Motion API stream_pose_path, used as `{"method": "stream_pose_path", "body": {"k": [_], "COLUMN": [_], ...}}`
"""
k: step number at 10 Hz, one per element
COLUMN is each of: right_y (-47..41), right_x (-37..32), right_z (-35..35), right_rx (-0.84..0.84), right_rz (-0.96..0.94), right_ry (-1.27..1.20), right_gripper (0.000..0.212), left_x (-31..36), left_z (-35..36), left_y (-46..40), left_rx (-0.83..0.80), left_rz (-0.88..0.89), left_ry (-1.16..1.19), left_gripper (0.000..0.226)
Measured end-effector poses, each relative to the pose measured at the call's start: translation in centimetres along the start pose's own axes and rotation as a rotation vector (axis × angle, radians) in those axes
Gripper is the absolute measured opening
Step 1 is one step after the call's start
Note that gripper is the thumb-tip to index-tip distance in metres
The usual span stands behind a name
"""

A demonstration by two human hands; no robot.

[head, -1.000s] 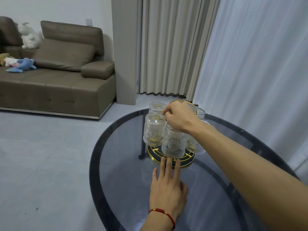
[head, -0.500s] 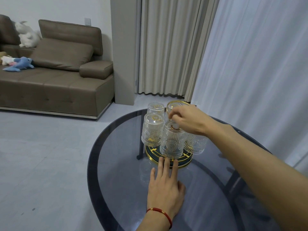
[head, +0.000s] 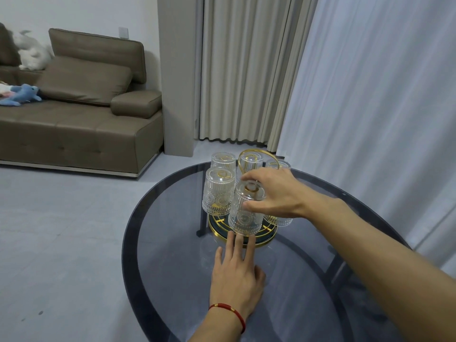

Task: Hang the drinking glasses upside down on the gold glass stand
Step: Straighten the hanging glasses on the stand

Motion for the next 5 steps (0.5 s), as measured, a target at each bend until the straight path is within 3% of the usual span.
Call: {"method": "stream_pose_path", "body": {"k": [3,4,5], "right_y": [0.8,1.5,3.8], "right_x": [0.2,-0.2,-1.2], "right_z": [1.0,1.1,0.2], "right_rx": [0.024,0.073,0.2], "right_rz": [-0.005,-0.025,-0.079], "right_ry": [0.063,0.069,0.033], "right_gripper": [0.076,0.072,0.058], "left_x": [0.2,0.3,1.3], "left_z": [-0.6,-1.3,-3.3], "left_y": [0.2,0.5,1.4], "left_rx": [-0.032,-0.044,-0.055], "left_rz": [0.019,0.015,0.155], "left_ry": [0.004,0.04,0.081], "left_gripper": [0.071,0.067,0.062]}}
Point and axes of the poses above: each hand's wrist, its own y-axis away from the middle knuckle, its own z-axis out of the palm, x = y × z, the point moved 7 cm from there along -y, towards the middle knuckle, and after that the axes turned 9 degrees about -y, right-handed, at the moved point
